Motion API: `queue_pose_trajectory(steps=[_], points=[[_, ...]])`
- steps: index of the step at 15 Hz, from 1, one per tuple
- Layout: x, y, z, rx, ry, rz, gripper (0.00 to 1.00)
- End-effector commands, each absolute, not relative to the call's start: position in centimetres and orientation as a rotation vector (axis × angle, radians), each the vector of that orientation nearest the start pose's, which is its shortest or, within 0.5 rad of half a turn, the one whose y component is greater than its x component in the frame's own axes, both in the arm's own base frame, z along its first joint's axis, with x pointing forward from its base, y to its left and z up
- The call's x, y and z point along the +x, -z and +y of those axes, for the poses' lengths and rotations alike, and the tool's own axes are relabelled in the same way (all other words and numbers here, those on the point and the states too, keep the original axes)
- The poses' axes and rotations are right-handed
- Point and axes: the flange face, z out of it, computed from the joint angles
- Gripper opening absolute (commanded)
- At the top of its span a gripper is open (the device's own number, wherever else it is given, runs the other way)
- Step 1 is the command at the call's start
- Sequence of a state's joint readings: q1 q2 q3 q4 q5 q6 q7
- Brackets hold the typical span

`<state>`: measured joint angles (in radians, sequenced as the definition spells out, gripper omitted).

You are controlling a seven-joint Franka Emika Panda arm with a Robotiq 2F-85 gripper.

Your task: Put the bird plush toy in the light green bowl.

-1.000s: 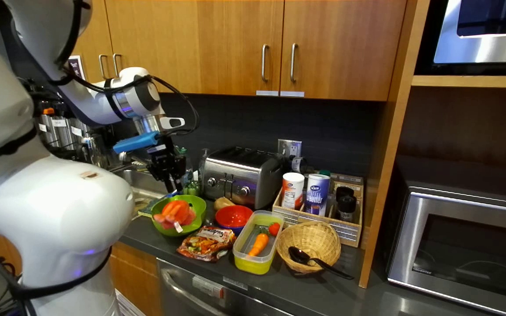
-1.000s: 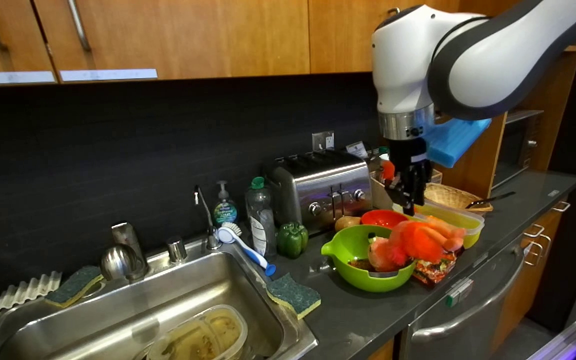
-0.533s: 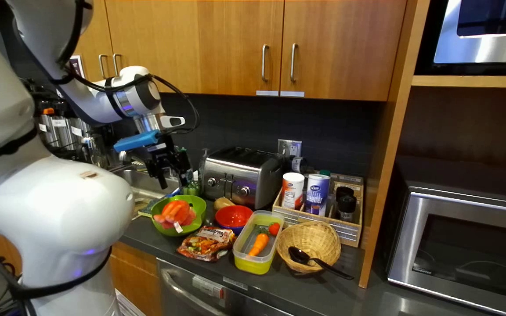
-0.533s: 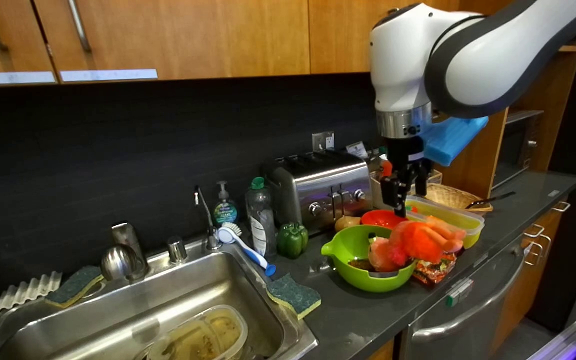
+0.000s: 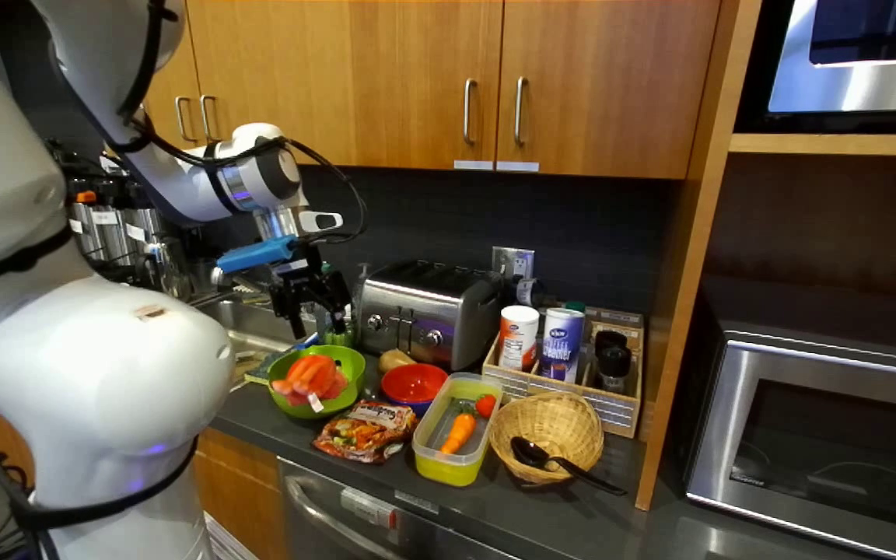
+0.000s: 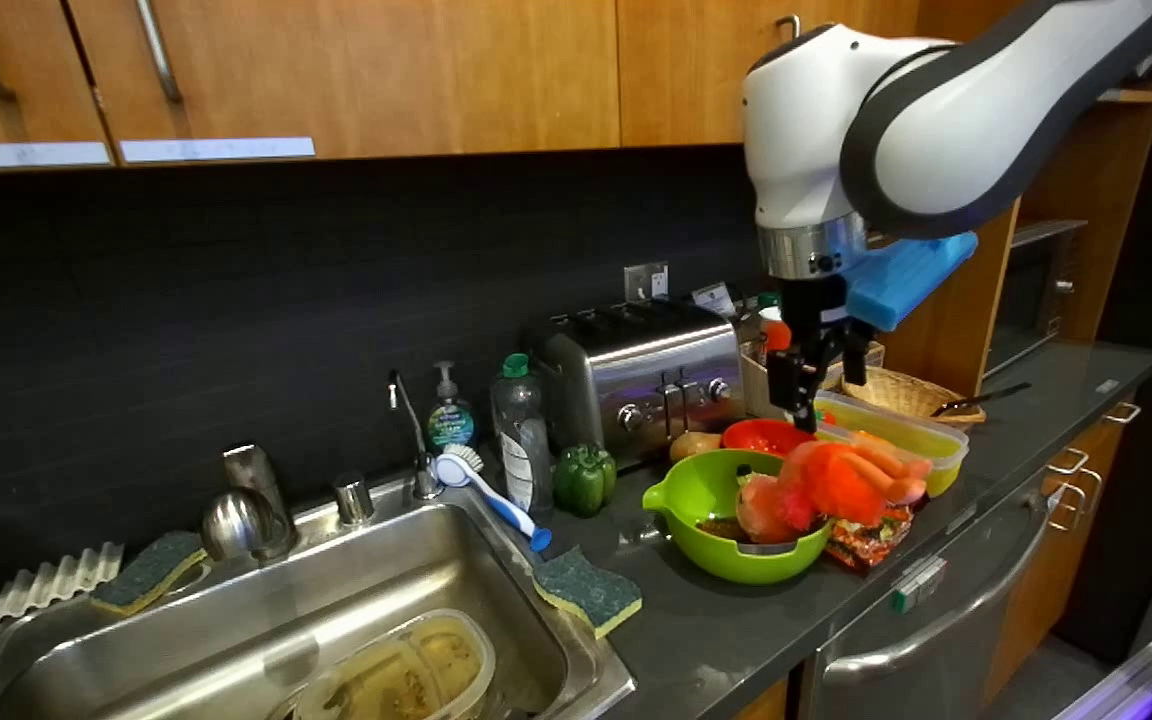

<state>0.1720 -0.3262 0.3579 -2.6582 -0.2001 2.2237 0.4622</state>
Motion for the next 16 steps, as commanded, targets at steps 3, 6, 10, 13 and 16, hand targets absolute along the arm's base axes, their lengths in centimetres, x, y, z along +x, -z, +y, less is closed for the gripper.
queue_pose_trajectory(steps=[3,6,10,13,16], points=[[36.6,-30.7,15.7,-3.434,-0.164,-0.209,1.0],[37.0,-30.2,15.5,-3.423,-0.204,-0.196,1.0],[36.6,-31.3,16.9,-3.397,-0.172,-0.248,1.0],[36.0,-32.0,18.1,-3.337,-0.203,-0.351,1.0],[35.9,-31.9,18.4,-3.266,-0.316,-0.442,1.0]])
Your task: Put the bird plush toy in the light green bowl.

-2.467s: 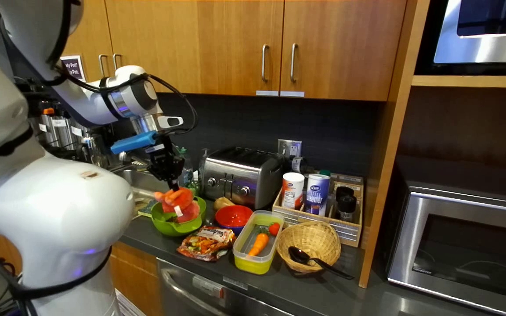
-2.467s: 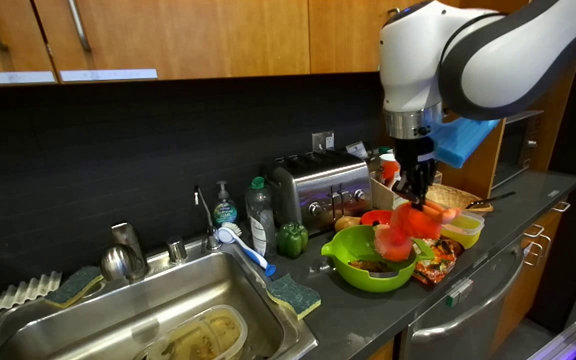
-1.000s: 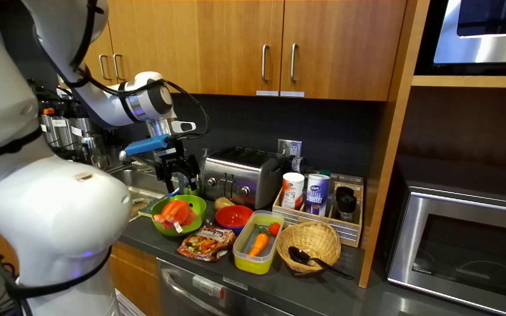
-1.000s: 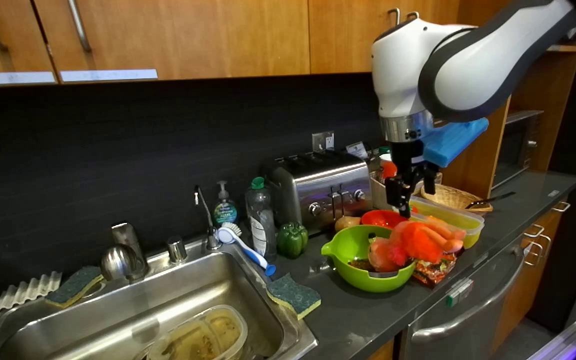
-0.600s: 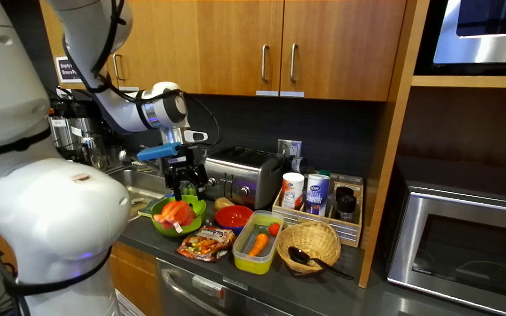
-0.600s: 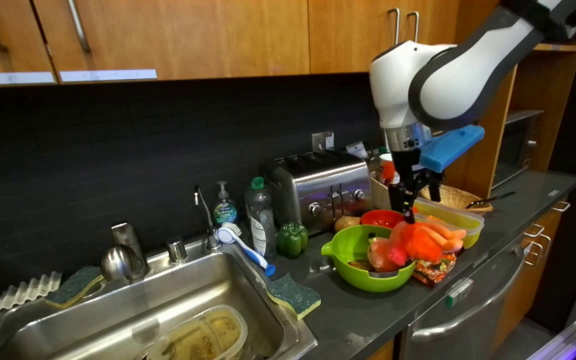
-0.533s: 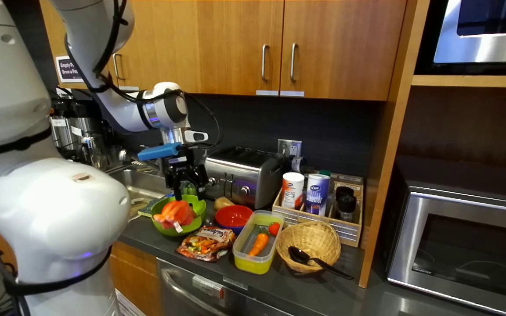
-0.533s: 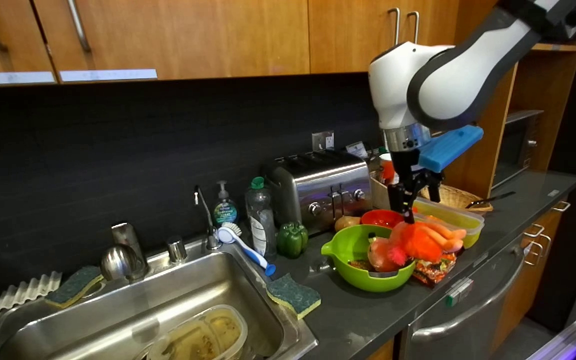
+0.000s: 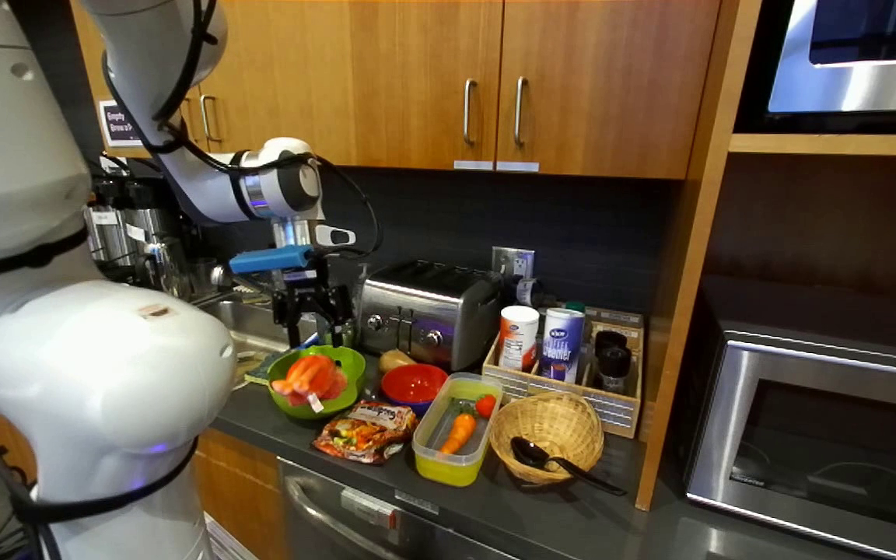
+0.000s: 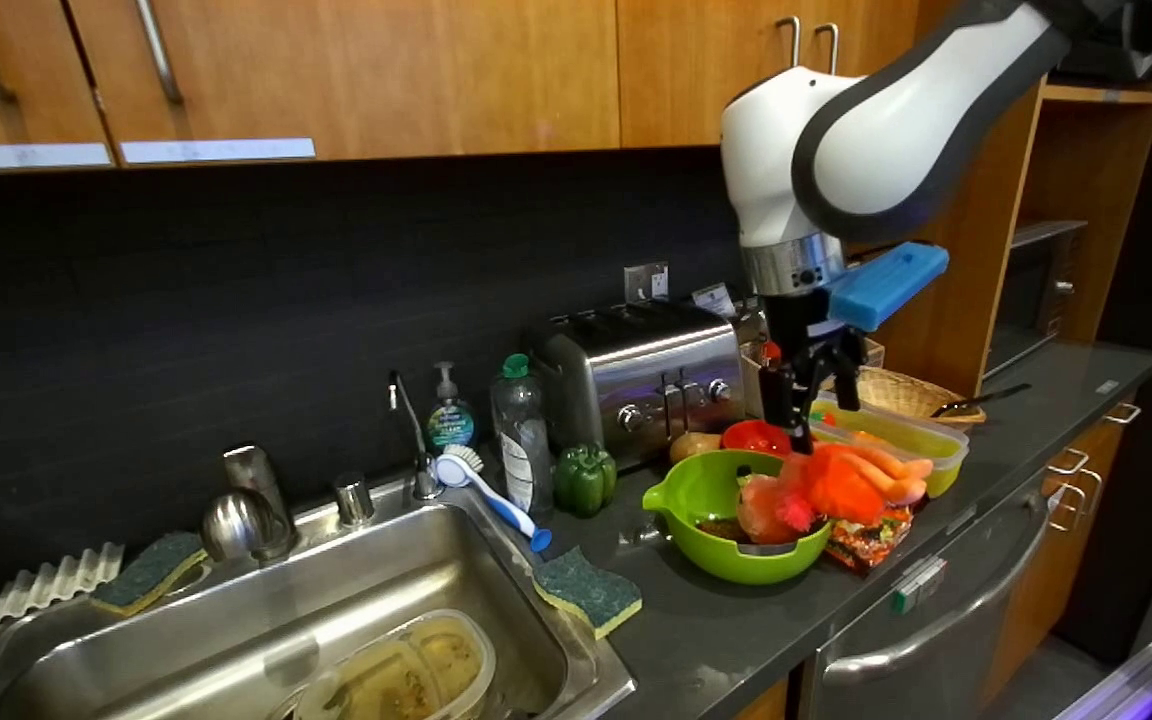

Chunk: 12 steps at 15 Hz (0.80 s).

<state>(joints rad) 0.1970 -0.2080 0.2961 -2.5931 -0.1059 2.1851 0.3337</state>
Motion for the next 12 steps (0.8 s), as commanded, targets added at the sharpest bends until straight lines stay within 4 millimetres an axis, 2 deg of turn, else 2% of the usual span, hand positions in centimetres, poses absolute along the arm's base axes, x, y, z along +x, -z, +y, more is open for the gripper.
queue_pose_trajectory(steps=[1,5,6,12], points=[[35.9,-31.9,18.2,-3.244,-0.347,-0.463,1.0],[36.0,-32.4,16.9,-3.216,-0.413,-0.499,1.0],[36.0,-31.5,17.3,-3.235,-0.395,-0.486,1.0],[36.1,-31.7,16.9,-3.231,-0.409,-0.492,1.0]])
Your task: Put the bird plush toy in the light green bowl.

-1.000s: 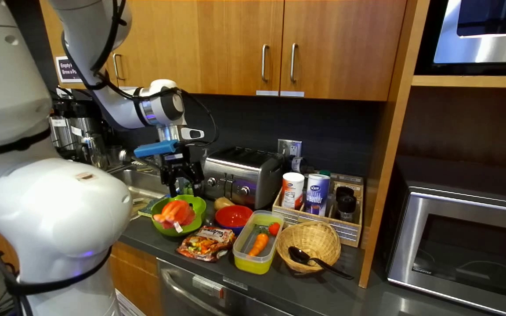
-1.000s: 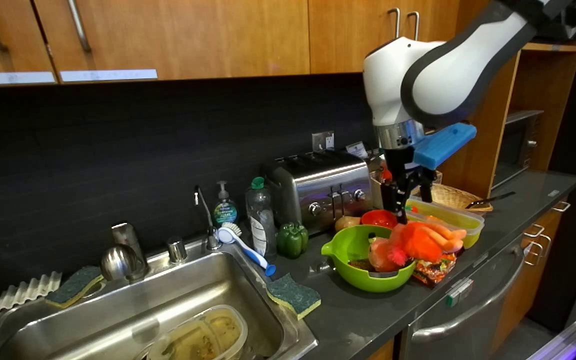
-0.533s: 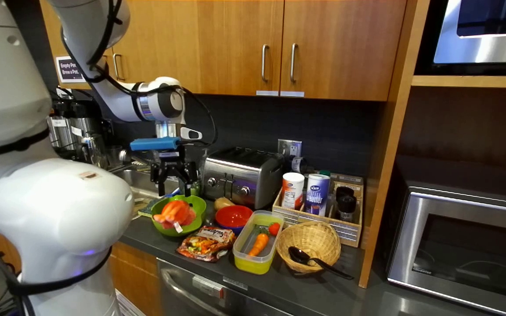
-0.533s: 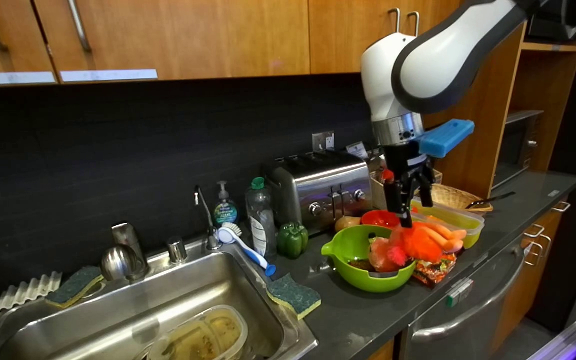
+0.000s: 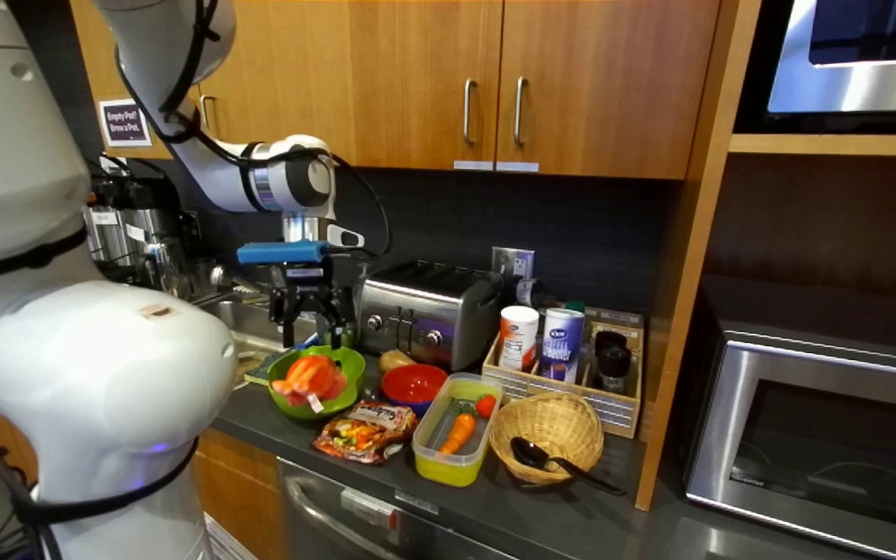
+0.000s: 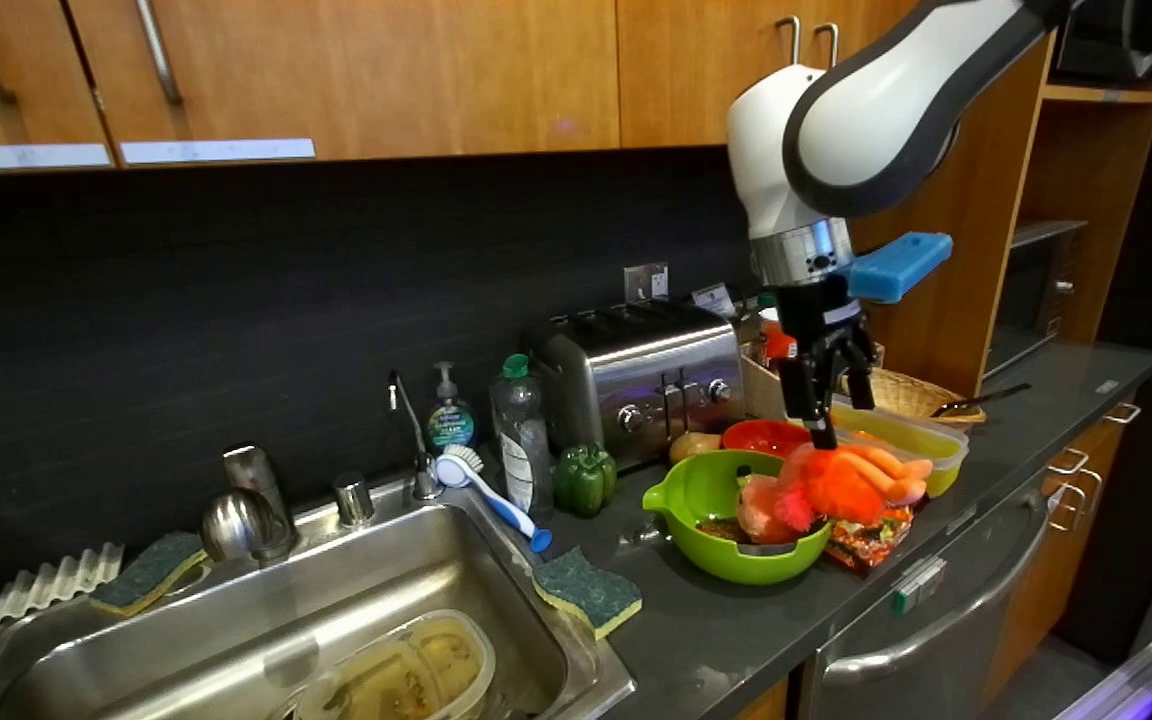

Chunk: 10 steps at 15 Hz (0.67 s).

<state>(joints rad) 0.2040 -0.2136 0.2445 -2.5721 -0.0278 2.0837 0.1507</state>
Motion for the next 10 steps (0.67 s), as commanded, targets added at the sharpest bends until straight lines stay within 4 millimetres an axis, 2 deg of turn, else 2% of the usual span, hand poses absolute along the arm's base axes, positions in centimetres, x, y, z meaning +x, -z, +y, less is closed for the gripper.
queue_pose_trajectory(steps=[1,6,10], points=[[36.1,-31.3,16.4,-3.199,-0.432,-0.49,1.0],[35.6,-30.6,15.7,-3.0,-0.381,-0.566,1.0],[35.4,-30.2,15.2,-2.922,-0.367,-0.623,1.0]])
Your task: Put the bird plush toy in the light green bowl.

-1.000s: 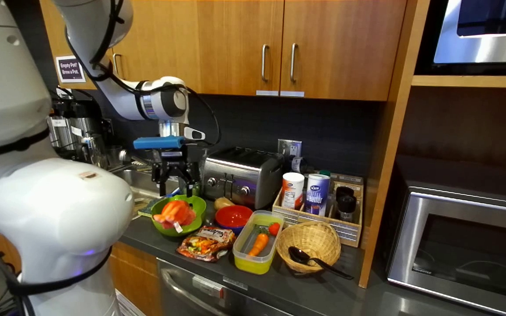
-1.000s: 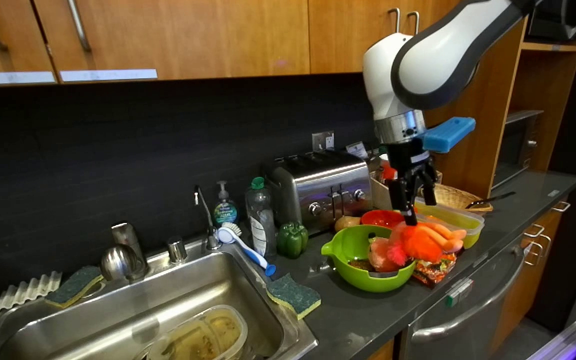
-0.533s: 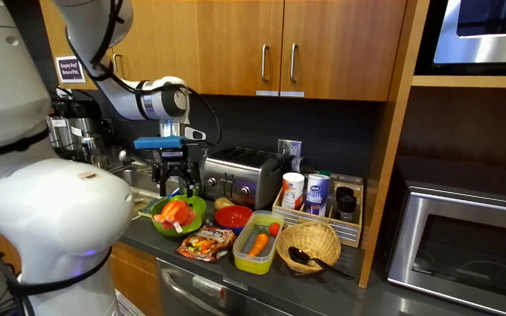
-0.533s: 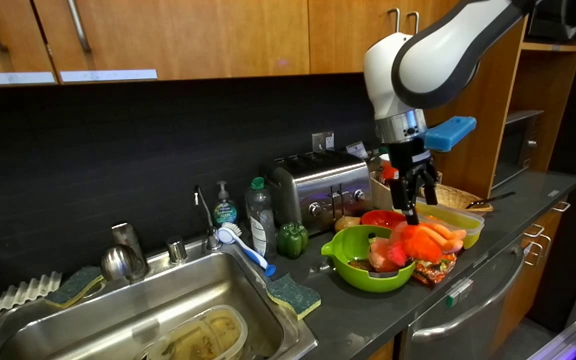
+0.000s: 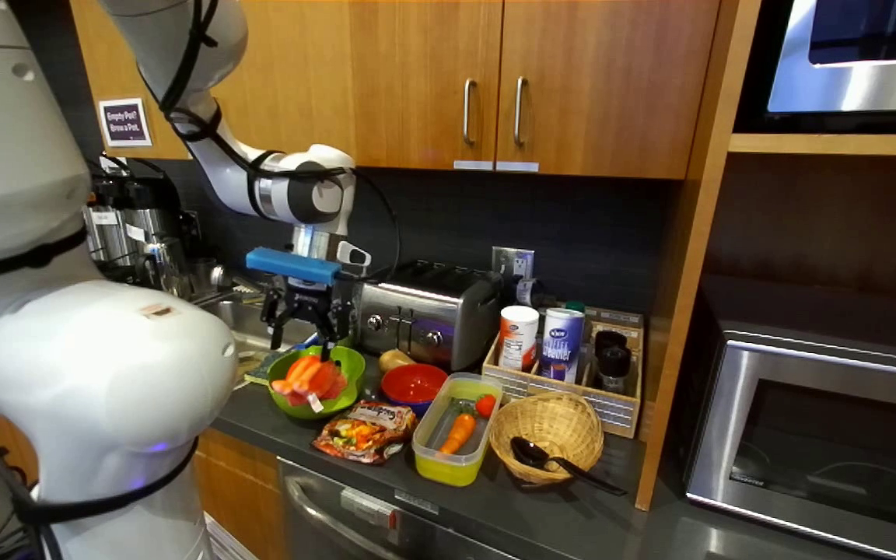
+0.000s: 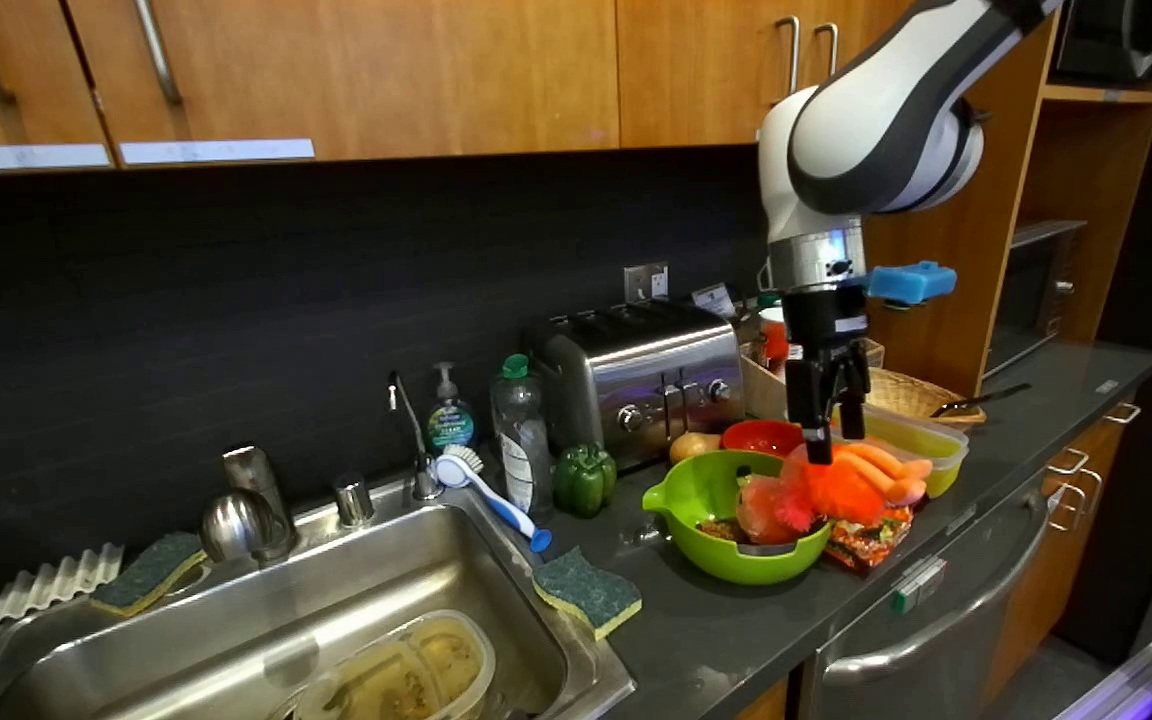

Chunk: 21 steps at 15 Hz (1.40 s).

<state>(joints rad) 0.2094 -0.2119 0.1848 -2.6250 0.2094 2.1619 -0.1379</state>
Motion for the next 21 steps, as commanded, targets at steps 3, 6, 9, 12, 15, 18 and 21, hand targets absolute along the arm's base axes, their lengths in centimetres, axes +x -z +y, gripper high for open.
queue_pose_trajectory(steps=[3,6,9,12,15,18,21], points=[[35.5,-29.5,14.9,-2.898,-0.35,-0.684,1.0],[36.2,-28.7,14.6,-2.886,-0.326,-0.764,1.0],[36.4,-27.5,14.5,-2.858,-0.329,-0.851,1.0],[36.5,-26.1,14.4,-2.823,-0.359,-0.913,1.0],[36.7,-25.3,14.2,-2.792,-0.375,-0.948,0.68],[36.8,-24.9,14.2,-2.777,-0.384,-0.974,0.44],[36.9,-25.0,14.3,-2.767,-0.383,-0.988,0.26]])
